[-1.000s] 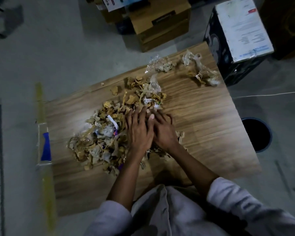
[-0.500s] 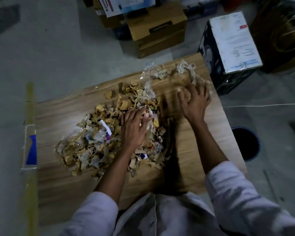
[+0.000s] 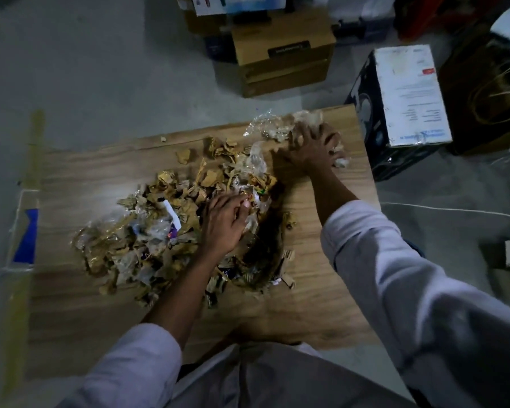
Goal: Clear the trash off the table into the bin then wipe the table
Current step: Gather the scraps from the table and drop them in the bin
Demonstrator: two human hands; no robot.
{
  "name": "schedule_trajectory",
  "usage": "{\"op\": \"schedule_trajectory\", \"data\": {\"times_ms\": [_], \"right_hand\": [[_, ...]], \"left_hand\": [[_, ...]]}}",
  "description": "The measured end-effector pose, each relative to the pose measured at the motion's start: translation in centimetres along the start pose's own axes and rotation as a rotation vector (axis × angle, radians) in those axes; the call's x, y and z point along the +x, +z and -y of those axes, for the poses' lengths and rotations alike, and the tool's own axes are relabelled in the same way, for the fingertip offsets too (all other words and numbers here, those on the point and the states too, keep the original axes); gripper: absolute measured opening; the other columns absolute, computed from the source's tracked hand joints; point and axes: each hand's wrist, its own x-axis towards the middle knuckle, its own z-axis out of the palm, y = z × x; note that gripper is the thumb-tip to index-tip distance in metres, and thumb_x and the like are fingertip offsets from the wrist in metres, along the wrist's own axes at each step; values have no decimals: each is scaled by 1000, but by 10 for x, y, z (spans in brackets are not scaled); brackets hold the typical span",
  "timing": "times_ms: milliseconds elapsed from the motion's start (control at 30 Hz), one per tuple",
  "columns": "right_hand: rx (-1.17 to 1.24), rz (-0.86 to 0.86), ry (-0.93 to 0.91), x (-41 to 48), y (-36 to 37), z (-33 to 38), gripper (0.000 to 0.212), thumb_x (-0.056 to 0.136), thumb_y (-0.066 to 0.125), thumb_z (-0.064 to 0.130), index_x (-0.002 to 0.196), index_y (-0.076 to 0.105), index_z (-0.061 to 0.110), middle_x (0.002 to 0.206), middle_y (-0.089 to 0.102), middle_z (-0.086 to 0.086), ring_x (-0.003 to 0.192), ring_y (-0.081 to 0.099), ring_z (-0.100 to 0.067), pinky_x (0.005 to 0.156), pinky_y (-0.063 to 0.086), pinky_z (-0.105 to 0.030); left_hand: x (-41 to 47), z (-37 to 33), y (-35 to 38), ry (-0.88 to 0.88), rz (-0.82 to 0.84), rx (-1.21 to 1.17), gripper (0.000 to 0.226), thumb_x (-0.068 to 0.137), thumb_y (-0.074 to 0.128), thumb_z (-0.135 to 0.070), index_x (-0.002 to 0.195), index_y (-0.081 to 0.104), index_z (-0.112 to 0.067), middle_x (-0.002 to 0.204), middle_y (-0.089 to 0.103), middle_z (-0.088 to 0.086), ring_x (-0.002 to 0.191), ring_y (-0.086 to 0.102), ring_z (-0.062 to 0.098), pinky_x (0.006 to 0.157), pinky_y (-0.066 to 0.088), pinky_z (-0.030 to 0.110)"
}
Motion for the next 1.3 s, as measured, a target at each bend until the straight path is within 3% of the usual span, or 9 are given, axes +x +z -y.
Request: {"op": "schedule_trajectory", "data": {"times_ms": [133,267,400,633,767,867,1033,1200,1300], "right_hand": [[-169,-82,-224,-18,39,15,73,93,41,75,155,24,42,170,9,-8,153,4,-47,109,3,-81],[-54,-191,-277,-63,71,28,44,104,51,41,144,52,23,155,45,-7,142,36,-38,109,25,-73],[130,-325,-421,-88,84,29,25,86,68,7,110,72,12,117,71,-12,106,62,-37,85,49,-44],[442,-358,-571,-170,73,77,26,84,74,3,108,75,11,106,74,-4,95,48,-7,78,37,-27],[523,-226,-739,-206,94,98,24,87,70,0,110,71,-1,106,71,-15,99,58,-23,87,48,-37],[401,-91,-840,-211,103,100,30,85,71,5,114,70,-3,113,69,-18,110,56,-29,93,50,-47],[404,-155,-909,-216,81,96,19,85,75,18,100,71,8,132,64,-7,123,54,-25,101,44,-37],[312,-112,-871,-219,86,86,45,88,75,27,127,62,8,160,33,-15,145,35,-28,111,42,-43],[353,-277,-924,-230,68,89,37,96,68,20,128,62,3,158,37,-17,144,39,-24,110,43,-36]], "left_hand": [[-1,10,3,-113,-6,-53,45,102,40,-47,130,67,-25,132,65,-1,127,52,24,107,41,42],[-6,20,5,-216,61,-68,46,94,47,-43,128,67,-21,132,64,2,127,51,28,108,41,45],[-7,13,-4,-358,3,-311,40,95,55,-35,130,67,-21,132,65,3,122,59,26,102,50,40],[-22,-23,-47,-293,-370,-505,41,105,51,-40,145,52,-31,150,48,-11,134,46,5,105,41,22],[-33,-5,-51,-72,-359,-175,42,106,46,-37,145,53,-24,156,41,-1,144,37,15,115,37,46],[-47,12,-48,-100,-291,-61,44,109,37,-38,145,53,-22,160,38,-2,148,31,15,118,31,51],[-66,28,-54,-189,-402,-63,50,108,28,-45,140,59,-22,154,46,-4,144,36,15,118,31,41],[-65,34,-48,-181,-328,-44,41,108,36,-40,137,61,-25,152,49,0,143,39,22,113,37,51],[-65,15,-63,-60,-433,-28,41,108,39,-35,136,63,-17,152,49,3,145,38,22,119,32,42]]}}
